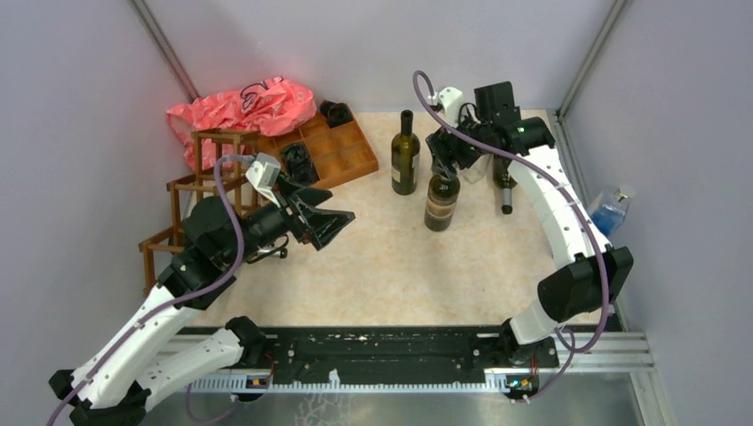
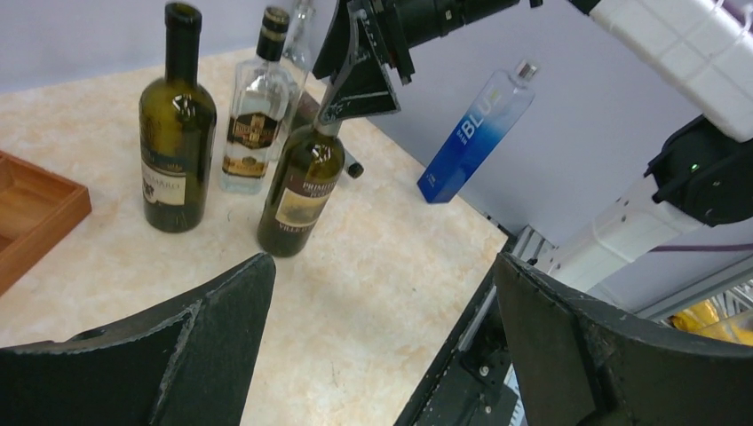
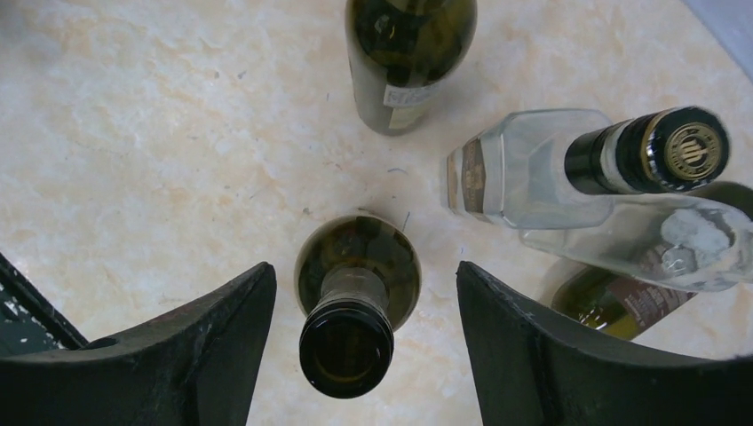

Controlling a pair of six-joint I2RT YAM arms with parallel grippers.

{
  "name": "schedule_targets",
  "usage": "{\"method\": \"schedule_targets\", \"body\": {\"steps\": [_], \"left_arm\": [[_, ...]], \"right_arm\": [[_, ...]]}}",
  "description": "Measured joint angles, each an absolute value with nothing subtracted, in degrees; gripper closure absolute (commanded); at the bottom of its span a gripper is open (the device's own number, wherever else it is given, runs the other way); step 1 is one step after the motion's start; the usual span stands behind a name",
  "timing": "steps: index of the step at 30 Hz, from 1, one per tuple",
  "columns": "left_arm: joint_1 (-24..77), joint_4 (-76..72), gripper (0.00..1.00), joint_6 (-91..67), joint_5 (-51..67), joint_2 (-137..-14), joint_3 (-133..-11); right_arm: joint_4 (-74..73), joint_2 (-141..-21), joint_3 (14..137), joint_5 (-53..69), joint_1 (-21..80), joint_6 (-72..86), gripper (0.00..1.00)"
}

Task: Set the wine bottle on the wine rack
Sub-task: Pick up the wine bottle from the center of the board.

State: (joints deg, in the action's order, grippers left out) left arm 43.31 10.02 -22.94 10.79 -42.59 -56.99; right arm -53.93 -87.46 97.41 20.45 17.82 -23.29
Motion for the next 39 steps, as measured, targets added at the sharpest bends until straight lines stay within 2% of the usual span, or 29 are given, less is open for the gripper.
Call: {"method": "schedule_targets", "body": {"steps": [1, 3, 4, 6, 8, 9, 16, 23, 31, 39], "left_arm": [[43.3, 9.6, 0.01, -23.0, 10.8, -42.6, -55.9], [43.3, 8.7, 0.01, -23.2, 11.0, -42.7, -54.4], [43.3, 8.2, 0.01, -23.3, 11.2, -42.7, -53.8], [43.3, 6.7, 0.01, -23.4, 11.9, -42.6, -52.6], [43.3, 4.0, 0.01, -23.3, 12.7, -42.6, -50.7], [43.3, 3.4, 0.01, -23.3, 12.9, -42.6, -50.1], [43.3, -6.4, 0.01, -22.9, 20.0, -45.0, -42.4], [43.3, -10.5, 0.01, -19.1, 23.6, -49.9, -37.7], [43.4, -14.1, 0.01, -17.7, 24.7, -50.6, -33.7], [43.7, -16.0, 0.01, -17.7, 24.5, -48.5, -29.8]], "right_arm": [[-53.7, -88.0, 97.1, 20.0, 17.8, -23.1, 0.32], [-53.3, -88.2, 95.8, 19.5, 18.0, -22.8, 0.43], [-53.1, -88.2, 95.0, 19.4, 18.0, -22.7, 0.53], [-52.8, -88.2, 93.7, 19.5, 18.1, -22.5, 0.82], [-51.6, -88.1, 92.5, 19.0, 18.2, -22.1, 0.97], [-51.4, -88.0, 92.4, 19.0, 18.2, -22.3, 1.00], [-52.0, -84.3, 89.4, 22.0, 17.3, -20.1, 1.00], [-49.6, -76.2, 81.7, 38.1, 10.9, -11.2, 1.00], [-33.8, -70.6, 63.4, 54.2, 8.4, 3.2, 1.00], [-17.7, -70.3, 50.9, 60.8, 7.9, 15.7, 1.00]]}}
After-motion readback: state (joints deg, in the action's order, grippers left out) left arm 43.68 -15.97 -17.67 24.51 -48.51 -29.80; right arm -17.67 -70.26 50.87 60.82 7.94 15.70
